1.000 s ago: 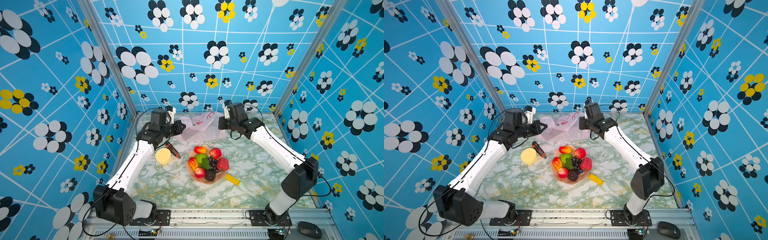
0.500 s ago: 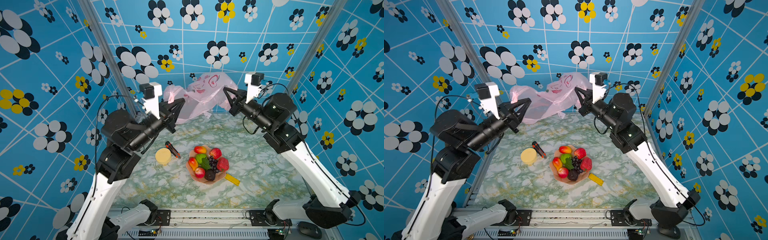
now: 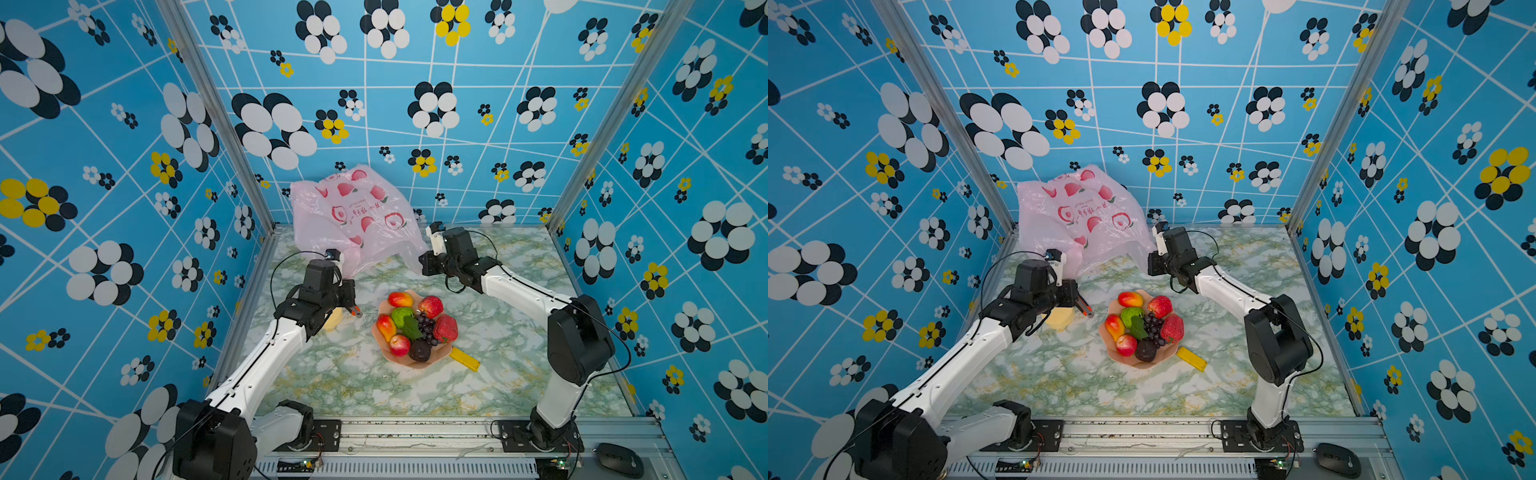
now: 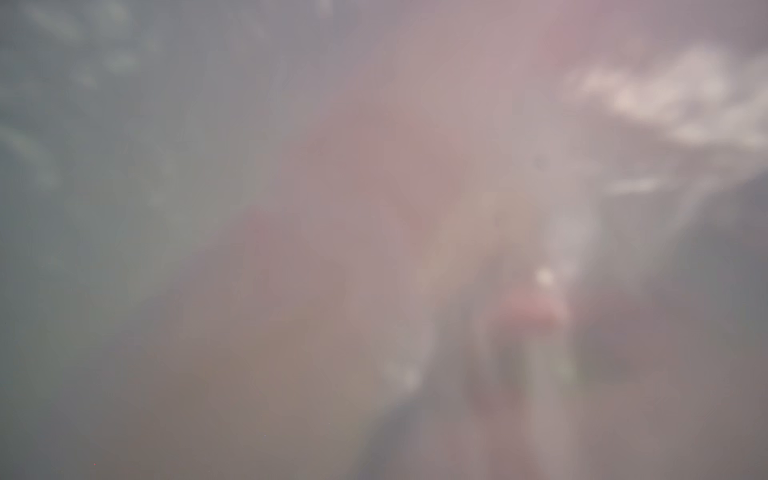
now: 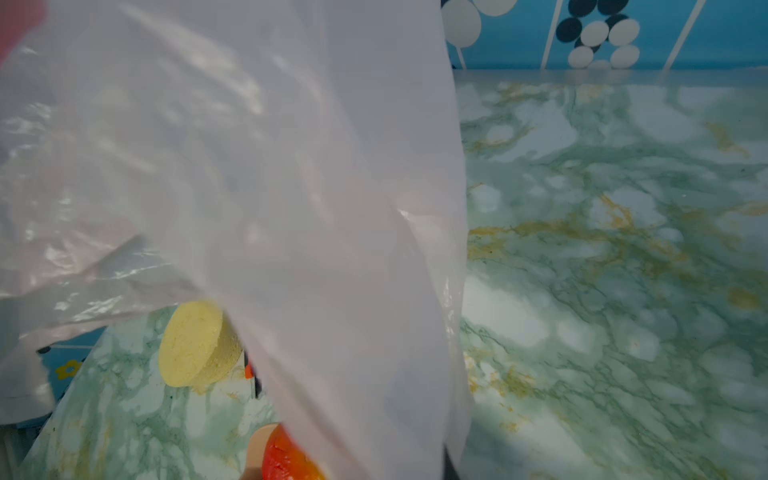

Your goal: Place the fruits into the plastic bag

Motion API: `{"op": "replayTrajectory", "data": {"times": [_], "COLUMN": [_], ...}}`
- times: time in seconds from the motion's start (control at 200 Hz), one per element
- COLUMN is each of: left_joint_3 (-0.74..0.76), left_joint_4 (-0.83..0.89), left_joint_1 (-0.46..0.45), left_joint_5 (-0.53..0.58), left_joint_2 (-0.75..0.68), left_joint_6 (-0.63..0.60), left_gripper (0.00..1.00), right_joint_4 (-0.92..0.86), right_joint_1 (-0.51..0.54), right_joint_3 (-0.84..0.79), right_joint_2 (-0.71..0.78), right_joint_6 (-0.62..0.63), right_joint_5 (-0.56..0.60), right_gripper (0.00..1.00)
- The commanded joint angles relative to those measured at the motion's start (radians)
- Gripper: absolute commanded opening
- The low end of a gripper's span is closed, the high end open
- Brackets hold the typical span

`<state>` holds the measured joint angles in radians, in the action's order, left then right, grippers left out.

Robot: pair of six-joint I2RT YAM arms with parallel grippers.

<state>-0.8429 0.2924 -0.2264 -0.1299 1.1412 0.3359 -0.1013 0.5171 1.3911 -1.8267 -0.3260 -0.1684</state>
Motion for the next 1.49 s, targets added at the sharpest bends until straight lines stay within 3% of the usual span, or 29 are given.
{"op": "replayTrajectory", "data": {"times": [0.0,0.445,0.475,0.525,0.575,0.91,1.07,1.17,1.305,1.49], "left_joint_3": [0.025,0.083,0.087,0.095,0.100,0.069,0.070,0.076,0.086,0.107], "left_joint_4": [-0.129,-0.242,-0.251,-0.264,-0.274,-0.277,-0.275,-0.280,-0.277,-0.277], "left_joint_1": [0.024,0.022,0.019,0.009,-0.003,-0.060,-0.081,-0.098,-0.110,-0.119], "left_joint_5": [-0.103,-0.198,-0.203,-0.203,-0.203,-0.196,-0.189,-0.180,-0.173,-0.160], "left_joint_2": [-0.072,-0.096,-0.099,-0.105,-0.108,-0.090,-0.092,-0.095,-0.099,-0.126], "left_joint_6": [0.119,0.189,0.194,0.204,0.214,0.216,0.215,0.217,0.217,0.226], "left_gripper": [0.00,0.00,0.00,0.00,0.00,0.00,0.00,0.00,0.00,0.00], "right_joint_4": [0.041,0.068,0.055,-0.001,-0.083,-0.451,-0.632,-0.694,-0.658,-0.605], "right_joint_1": [-0.041,-0.074,-0.080,-0.094,-0.104,-0.107,-0.089,-0.023,0.051,0.077], "right_joint_3": [0.055,0.011,0.012,0.025,0.038,-0.184,-0.269,-0.311,-0.366,-0.394], "right_joint_2": [0.029,0.030,0.033,0.040,0.058,0.423,0.534,0.557,0.548,0.489], "right_joint_6": [-0.085,-0.092,-0.092,-0.094,-0.089,-0.039,-0.098,-0.119,-0.186,-0.247], "right_joint_5": [-0.051,-0.083,-0.080,-0.069,-0.048,-0.074,-0.074,-0.044,-0.034,-0.023], "right_gripper": [0.00,0.00,0.11,0.43,0.57,0.99,0.99,1.00,0.99,0.98]}}
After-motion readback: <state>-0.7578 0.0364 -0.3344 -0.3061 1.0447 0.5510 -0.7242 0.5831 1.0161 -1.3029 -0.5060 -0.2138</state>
